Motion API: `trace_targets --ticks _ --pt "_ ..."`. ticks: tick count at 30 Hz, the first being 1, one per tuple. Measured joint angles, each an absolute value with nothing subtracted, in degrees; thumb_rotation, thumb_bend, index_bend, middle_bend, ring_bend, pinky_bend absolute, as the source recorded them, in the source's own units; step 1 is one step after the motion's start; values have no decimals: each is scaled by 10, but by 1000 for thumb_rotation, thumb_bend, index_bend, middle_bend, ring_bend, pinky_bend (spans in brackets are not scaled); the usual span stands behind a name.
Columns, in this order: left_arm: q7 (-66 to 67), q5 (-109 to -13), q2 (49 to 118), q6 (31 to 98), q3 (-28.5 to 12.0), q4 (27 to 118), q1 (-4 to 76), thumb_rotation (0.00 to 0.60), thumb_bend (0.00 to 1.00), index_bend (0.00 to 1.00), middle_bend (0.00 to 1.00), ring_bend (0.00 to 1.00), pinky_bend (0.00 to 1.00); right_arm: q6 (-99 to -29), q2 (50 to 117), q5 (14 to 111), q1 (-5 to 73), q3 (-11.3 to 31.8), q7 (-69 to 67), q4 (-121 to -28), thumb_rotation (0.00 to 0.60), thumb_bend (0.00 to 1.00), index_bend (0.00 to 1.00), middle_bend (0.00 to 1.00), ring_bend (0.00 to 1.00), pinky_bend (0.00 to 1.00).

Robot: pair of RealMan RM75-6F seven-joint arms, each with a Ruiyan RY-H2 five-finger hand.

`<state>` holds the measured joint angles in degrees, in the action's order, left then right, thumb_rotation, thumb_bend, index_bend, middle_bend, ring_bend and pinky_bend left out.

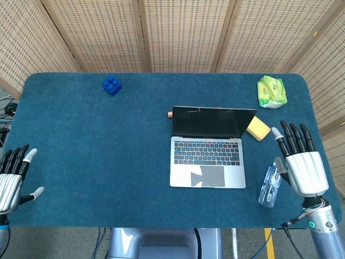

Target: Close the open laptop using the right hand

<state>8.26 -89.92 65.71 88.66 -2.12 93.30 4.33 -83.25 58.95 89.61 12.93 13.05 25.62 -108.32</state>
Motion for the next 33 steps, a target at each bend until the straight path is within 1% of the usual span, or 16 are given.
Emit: trace_targets --ticks 5,8,10,12,13,15,19,23,25,28,33 --pt "78 -898 658 888 -22 930 43 600 68 0 0 0 0 -783 582 843 174 158 324 -1122 600 491 48 0 0 0" --pt "78 -899 658 889 -22 930 44 600 68 0 0 0 0 -752 586 803 203 171 356 -1137 600 524 52 0 0 0" --pt "77 -898 659 888 -22 929 44 600 67 0 0 0 0 -735 591 776 221 177 378 -1143 600 617 53 5 0 0" --pt "77 -898 660 887 -22 927 45 600 67 0 0 0 0 -718 599 744 244 185 404 -1148 600 780 62 13 0 0" --pt "77 -897 660 886 -23 927 45 600 67 0 0 0 0 -712 604 730 254 188 416 -1149 600 821 67 16 0 0" --pt "77 -895 661 883 -23 925 46 600 67 0 0 0 0 -698 615 703 278 194 441 -1150 600 889 81 27 0 0" --pt "78 -892 664 878 -23 922 48 600 67 0 0 0 0 -681 638 666 317 201 478 -1145 600 975 93 38 0 0" --pt "78 -890 666 873 -22 920 50 600 67 0 0 0 0 -668 664 630 352 204 503 -1126 600 1000 95 42 0 7" --pt "78 -890 666 870 -21 919 51 600 67 0 0 0 0 -662 674 616 365 206 509 -1113 600 1000 102 64 0 14" --pt "78 -889 668 867 -20 918 53 600 67 0 0 0 0 -652 688 584 382 207 519 -1097 600 1000 122 123 7 32" --pt "77 -890 669 867 -20 916 54 600 67 0 0 0 0 -645 713 535 418 209 533 -1056 600 1000 125 162 51 37"
